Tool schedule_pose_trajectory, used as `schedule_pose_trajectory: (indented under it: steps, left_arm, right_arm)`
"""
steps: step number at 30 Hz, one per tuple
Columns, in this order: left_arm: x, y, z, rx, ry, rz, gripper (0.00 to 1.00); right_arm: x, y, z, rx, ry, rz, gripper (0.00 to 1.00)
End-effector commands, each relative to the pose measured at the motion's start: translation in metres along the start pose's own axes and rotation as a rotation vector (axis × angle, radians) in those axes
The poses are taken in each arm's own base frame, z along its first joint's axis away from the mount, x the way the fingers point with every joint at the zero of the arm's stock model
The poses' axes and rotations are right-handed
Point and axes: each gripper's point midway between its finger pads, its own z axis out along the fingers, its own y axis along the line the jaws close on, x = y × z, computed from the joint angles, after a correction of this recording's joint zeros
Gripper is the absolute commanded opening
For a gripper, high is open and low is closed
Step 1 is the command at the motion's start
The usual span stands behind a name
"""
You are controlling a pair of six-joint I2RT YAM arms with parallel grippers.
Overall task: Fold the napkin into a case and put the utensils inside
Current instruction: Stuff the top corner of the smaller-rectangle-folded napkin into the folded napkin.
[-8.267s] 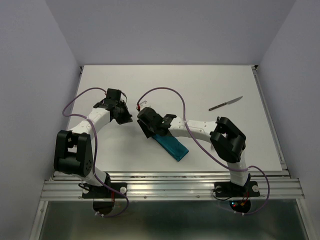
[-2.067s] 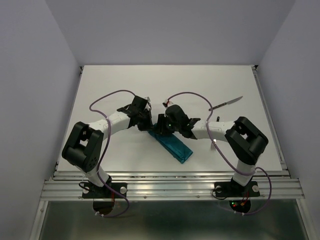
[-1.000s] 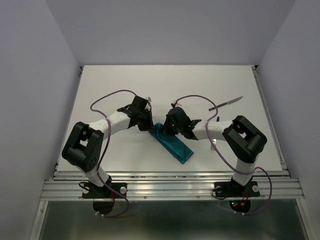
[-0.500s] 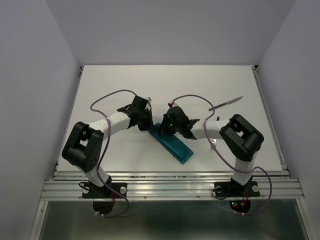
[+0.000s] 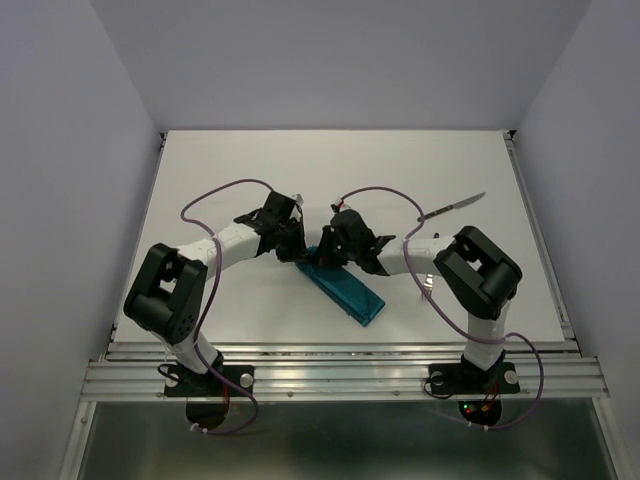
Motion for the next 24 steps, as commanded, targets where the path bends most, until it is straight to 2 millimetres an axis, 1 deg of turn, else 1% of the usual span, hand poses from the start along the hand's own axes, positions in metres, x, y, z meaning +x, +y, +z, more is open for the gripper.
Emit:
schedule_pose_trajectory:
  steps: [1,2,3,6,9,12,13,17,18,21,22,24]
  left_arm:
    - [-0.011,-0.017,-0.006,0.048,-0.019,0.037,0.00]
    - [-0.011,-0.017,-0.006,0.050,-0.019,0.038,0.00]
    - [-0.011,-0.017,-0.006,0.051,-0.021,0.038,0.00]
    - [-0.011,-0.017,-0.006,0.052,-0.022,0.038,0.00]
    - [-0.010,-0.016,-0.005,0.050,-0.016,0.038,0.00]
    - [-0.010,-0.016,-0.005,0.050,-0.015,0.038,0.00]
    - [-0.009,-0.015,-0.004,0.046,-0.013,0.040,0.00]
    - [-0.009,-0.014,-0.004,0.045,-0.014,0.051,0.00]
    - [-0.008,-0.013,-0.004,0.044,-0.013,0.054,0.00]
    - [-0.006,-0.011,-0.004,0.041,-0.010,0.068,0.00]
    - [-0.007,-0.012,-0.004,0.043,-0.012,0.070,0.00]
    - [-0.007,-0.011,-0.004,0.044,-0.014,0.080,0.00]
  right_arm:
    - [-0.006,0.019,0.013,-0.075,0.032,-0.044,0.01]
    - [-0.003,0.013,0.017,-0.053,0.047,-0.042,0.01]
    - [0.006,-0.001,0.021,-0.001,0.073,-0.035,0.01]
    - [0.015,-0.017,0.023,0.056,0.088,-0.022,0.01]
    - [0.013,-0.024,0.021,0.089,0.071,-0.022,0.01]
    - [0.008,-0.022,0.014,0.092,0.050,-0.031,0.01]
    - [0.004,-0.019,0.008,0.088,0.033,-0.032,0.01]
    - [-0.004,-0.016,-0.004,0.088,-0.004,-0.033,0.01]
    - [-0.011,-0.009,-0.011,0.076,-0.031,-0.035,0.01]
    - [-0.018,-0.005,-0.019,0.070,-0.060,-0.032,0.01]
    - [-0.024,-0.001,-0.023,0.060,-0.081,-0.033,0.01]
    - [-0.027,0.002,-0.025,0.055,-0.091,-0.031,0.01]
